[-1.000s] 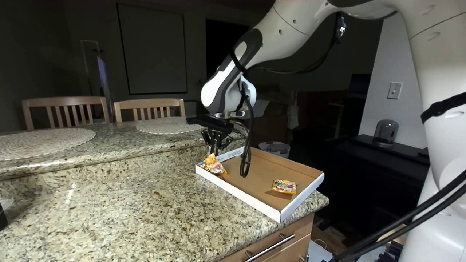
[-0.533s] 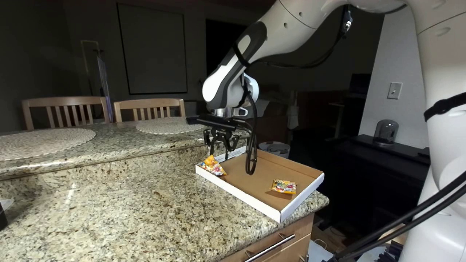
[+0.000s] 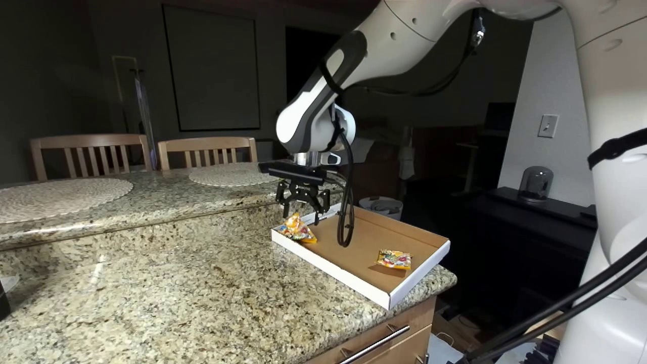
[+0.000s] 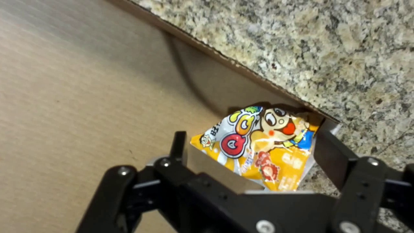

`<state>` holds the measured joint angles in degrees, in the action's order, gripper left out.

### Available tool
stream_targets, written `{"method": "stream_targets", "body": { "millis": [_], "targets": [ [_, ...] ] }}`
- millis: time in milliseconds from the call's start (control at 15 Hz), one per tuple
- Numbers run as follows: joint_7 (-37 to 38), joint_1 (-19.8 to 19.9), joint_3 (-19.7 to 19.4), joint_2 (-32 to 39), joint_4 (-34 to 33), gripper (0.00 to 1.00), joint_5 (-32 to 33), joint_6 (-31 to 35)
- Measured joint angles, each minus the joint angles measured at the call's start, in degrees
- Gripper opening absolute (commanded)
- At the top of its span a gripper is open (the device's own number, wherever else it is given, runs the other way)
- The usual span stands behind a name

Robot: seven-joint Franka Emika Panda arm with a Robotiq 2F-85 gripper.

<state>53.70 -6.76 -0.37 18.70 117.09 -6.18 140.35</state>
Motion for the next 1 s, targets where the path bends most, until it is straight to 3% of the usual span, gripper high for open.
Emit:
{"method": "stream_targets", "body": {
  "millis": [600, 1000],
  "targets": [
    [0.0, 0.0, -1.8, 5.4, -5.2, 1.00, 0.1, 0.6],
    [0.0, 2.7, -0.9, 6.9, -10.8, 1.00, -9.1, -5.9]
  ]
}}
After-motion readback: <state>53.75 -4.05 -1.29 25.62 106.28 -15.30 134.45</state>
